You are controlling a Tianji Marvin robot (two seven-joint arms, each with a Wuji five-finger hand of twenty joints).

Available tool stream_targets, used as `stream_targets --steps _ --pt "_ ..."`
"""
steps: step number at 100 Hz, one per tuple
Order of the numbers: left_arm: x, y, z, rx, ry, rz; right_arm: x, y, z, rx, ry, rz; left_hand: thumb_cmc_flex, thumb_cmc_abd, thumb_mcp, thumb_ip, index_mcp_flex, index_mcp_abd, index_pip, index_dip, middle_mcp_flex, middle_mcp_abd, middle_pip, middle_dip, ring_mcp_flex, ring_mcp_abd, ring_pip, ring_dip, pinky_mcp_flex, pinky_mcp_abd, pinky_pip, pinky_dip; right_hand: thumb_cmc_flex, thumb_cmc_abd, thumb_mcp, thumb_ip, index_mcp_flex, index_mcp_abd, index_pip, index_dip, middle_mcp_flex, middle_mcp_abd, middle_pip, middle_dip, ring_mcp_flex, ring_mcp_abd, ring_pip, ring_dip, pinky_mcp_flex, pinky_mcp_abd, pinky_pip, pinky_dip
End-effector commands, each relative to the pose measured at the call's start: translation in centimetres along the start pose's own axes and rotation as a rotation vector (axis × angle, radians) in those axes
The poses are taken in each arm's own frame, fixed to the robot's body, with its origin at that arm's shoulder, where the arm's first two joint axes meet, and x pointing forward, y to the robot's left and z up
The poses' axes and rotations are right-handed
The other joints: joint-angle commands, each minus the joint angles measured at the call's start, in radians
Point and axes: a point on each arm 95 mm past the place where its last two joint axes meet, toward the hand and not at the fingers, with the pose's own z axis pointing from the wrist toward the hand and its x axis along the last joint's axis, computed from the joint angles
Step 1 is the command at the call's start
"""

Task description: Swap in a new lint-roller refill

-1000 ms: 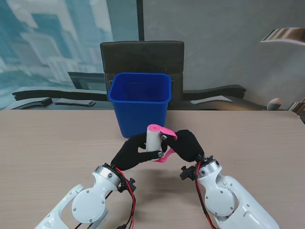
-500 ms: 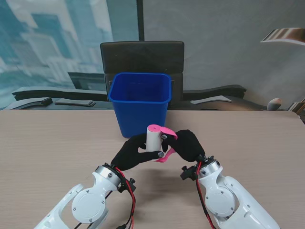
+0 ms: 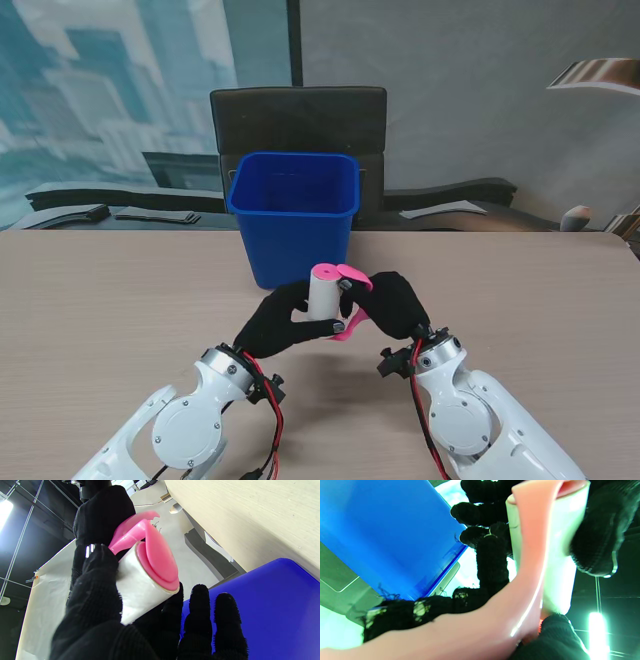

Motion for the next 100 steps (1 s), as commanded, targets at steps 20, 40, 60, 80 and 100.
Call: stream_targets --steps 20,40,60,80,100 --pt "-0.33 0.44 -0.08 -0.025 -0.001 0.007 0.74 -0.22 0.31 -0.009 0.009 0.012 0.171 0.150 0.144 0.063 0.055 -0.172 0.189 0.018 -0.027 -0.024 0.019 0.006 -0.036 -0.003 0.024 0.010 -0.010 -0.013 0.028 0.011 -0.051 0.099 -0.028 -0.006 0.028 0.022 -0.025 -0.029 0.050 0.079 0.075 -0.001 -0.015 -0.340 0.116 0.008 0.062 -0.203 0.199 0.010" --pt "-0.45 0.55 -0.01 -0.034 -0.003 0.007 0.79 -0.30 0.41 -0.011 0.011 0.018 0.172 0.149 0.145 0.063 0.056 -0.173 0.190 0.019 -0.027 -0.025 0.018 0.006 -0.036 -0.003 0.023 0.010 -0.010 -0.012 0.027 0.011 -0.080 0.079 -0.023 -0.007 0.018 0.029 -0.027 -0.045 0.050 0.071 0.079 0.000 -0.014 -0.352 0.115 0.010 0.063 -0.211 0.199 0.012" --pt "-0.54 0.64 0.12 -0.039 -0.006 0.007 0.80 -0.33 0.45 -0.014 0.014 0.016 0.173 0.149 0.146 0.064 0.056 -0.172 0.189 0.018 -0.027 -0.024 0.017 0.005 -0.036 -0.002 0.022 0.009 -0.010 -0.012 0.027 0.011 -0.127 -0.036 -0.024 -0.008 -0.026 0.068 -0.045 -0.057 0.049 0.047 0.087 0.005 -0.013 -0.373 0.111 0.017 0.064 -0.223 0.199 0.013" --pt "-0.69 0.73 0.20 -0.045 -0.009 0.008 0.78 -0.35 0.46 -0.014 0.013 0.015 0.173 0.149 0.146 0.063 0.057 -0.172 0.189 0.019 -0.027 -0.025 0.017 0.005 -0.035 -0.003 0.022 0.009 -0.010 -0.012 0.027 0.011 -0.159 -0.042 -0.007 -0.006 -0.031 0.078 -0.039 -0.048 0.049 0.041 0.089 0.007 -0.013 -0.378 0.109 0.021 0.064 -0.231 0.199 0.013" --pt "-0.79 0.70 0.20 -0.047 -0.014 0.012 0.83 -0.33 0.46 -0.021 0.007 0.018 0.172 0.148 0.146 0.063 0.057 -0.174 0.189 0.019 -0.027 -0.024 0.016 0.005 -0.035 -0.003 0.022 0.009 -0.010 -0.012 0.027 0.011 -0.142 0.023 0.008 -0.004 -0.032 0.071 -0.046 -0.049 0.049 0.052 0.087 0.006 -0.013 -0.369 0.110 0.020 0.064 -0.221 0.199 0.015"
